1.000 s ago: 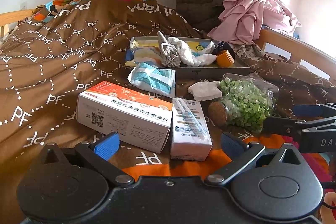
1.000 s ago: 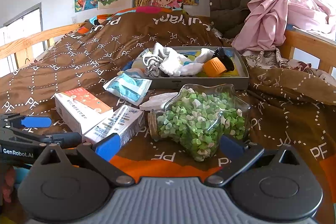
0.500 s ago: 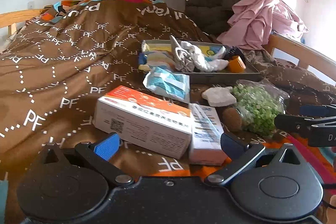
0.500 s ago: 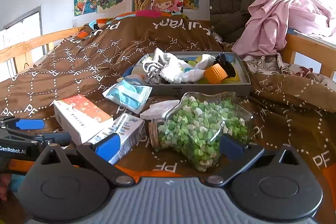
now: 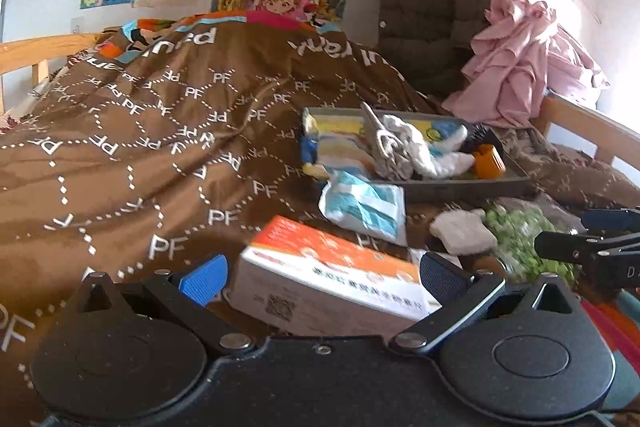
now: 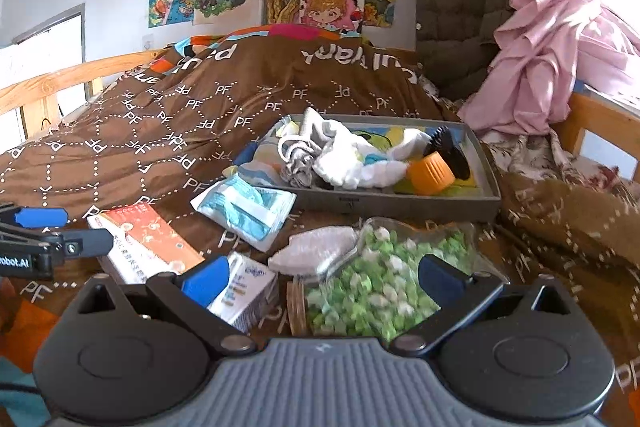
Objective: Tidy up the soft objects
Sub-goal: 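Move both open tools toward the blue mask packet and clear plastic glove, then grasp the blue-and-white mask packet with the left tool while the right tool grasps the clear plastic glove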
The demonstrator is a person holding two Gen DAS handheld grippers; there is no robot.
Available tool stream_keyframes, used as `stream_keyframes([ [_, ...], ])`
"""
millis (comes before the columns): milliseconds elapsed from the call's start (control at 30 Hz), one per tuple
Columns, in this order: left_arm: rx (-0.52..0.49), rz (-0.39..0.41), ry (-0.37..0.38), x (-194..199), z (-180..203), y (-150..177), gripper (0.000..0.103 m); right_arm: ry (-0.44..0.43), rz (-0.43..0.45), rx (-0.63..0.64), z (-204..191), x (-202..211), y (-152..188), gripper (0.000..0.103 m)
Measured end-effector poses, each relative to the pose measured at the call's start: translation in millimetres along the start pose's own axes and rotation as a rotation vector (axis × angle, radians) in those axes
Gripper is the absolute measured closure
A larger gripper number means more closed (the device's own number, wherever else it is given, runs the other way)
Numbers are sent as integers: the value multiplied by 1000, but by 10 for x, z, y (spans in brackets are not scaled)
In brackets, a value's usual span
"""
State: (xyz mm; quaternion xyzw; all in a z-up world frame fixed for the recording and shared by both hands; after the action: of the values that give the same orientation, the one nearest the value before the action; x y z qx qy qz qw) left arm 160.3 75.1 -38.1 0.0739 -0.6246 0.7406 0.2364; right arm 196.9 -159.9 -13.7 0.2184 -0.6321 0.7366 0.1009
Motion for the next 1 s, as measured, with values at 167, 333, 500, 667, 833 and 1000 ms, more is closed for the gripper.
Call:
stream_keyframes([
  [167,-6,12,-24,-31,-122,-101,1,-13,8,22,-45,-182,-159,0],
  [333,-16,0,-43,-108,-272,-209,1,-37,13,56,-100,-405,-308,0],
  [500,-23,-15,-26,-328,-369,-393,1,-64,4,149,-132,-656,-399,0],
  [667,-50,-42,38,-678,-355,-552,1,-98,-32,247,-82,-909,-446,0],
  [833,-70,-62,106,-1032,-288,-614,1,-146,-93,317,-44,-1083,-442,0],
  [1000,-27,-132,228,-1363,-271,-634,1,-229,-182,380,-53,-1247,-425,0],
])
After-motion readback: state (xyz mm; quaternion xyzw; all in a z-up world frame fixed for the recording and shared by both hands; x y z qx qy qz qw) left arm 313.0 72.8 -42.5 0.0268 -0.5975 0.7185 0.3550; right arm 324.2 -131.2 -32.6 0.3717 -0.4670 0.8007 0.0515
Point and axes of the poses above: each gripper's, at about its wrist camera, not at the fingertips, and x roughly against the way its jaws point, z to its right, y to its underside, the point moved 5 cm from there along -x, roughly the way its jaws point, and after that the axes turned 9 degrees about y, right-handed, at the moved point
